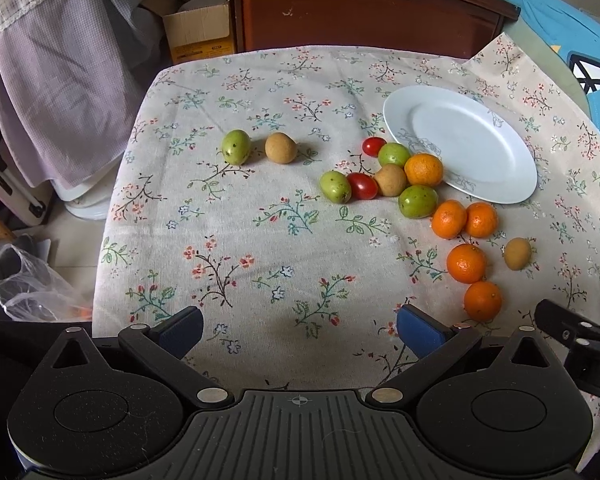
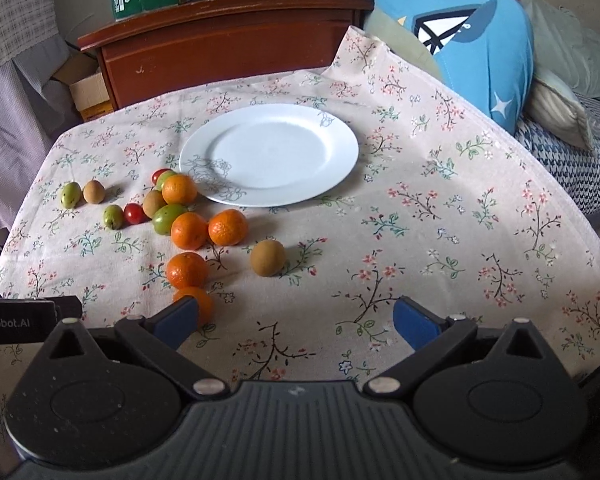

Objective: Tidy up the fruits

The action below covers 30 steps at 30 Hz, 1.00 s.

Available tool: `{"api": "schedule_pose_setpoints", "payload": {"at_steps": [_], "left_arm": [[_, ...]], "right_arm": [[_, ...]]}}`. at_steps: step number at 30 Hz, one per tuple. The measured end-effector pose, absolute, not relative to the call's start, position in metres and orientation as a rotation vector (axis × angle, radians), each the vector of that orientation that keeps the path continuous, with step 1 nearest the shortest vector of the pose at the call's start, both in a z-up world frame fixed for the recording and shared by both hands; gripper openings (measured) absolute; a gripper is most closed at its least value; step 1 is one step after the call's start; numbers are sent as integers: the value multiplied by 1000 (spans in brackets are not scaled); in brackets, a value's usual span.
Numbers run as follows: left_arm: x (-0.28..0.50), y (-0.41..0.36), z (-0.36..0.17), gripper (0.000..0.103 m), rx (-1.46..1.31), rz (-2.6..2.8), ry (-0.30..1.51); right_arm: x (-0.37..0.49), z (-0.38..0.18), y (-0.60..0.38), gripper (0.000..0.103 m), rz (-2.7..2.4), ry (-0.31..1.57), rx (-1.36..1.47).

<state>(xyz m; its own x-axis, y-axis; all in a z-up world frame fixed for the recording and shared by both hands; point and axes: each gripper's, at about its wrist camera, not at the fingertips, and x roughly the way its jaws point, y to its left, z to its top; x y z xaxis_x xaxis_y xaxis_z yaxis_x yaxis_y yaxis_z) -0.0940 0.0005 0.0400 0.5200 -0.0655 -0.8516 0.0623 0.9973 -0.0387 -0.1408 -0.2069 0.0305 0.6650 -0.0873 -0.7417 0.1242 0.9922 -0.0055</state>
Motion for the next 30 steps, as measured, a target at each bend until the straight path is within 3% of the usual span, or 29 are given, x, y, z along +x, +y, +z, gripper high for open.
{"api": "schedule_pose_setpoints", "payload": {"at_steps": [14, 30], "left_arm": [[-91, -1, 34, 103, 26, 1, 1038], [-79, 2, 39, 103, 52, 59, 1036]], "right_arm": [[-115, 18, -190, 102, -118, 945, 75], [-100, 27, -179, 102, -111, 941, 58]]}}
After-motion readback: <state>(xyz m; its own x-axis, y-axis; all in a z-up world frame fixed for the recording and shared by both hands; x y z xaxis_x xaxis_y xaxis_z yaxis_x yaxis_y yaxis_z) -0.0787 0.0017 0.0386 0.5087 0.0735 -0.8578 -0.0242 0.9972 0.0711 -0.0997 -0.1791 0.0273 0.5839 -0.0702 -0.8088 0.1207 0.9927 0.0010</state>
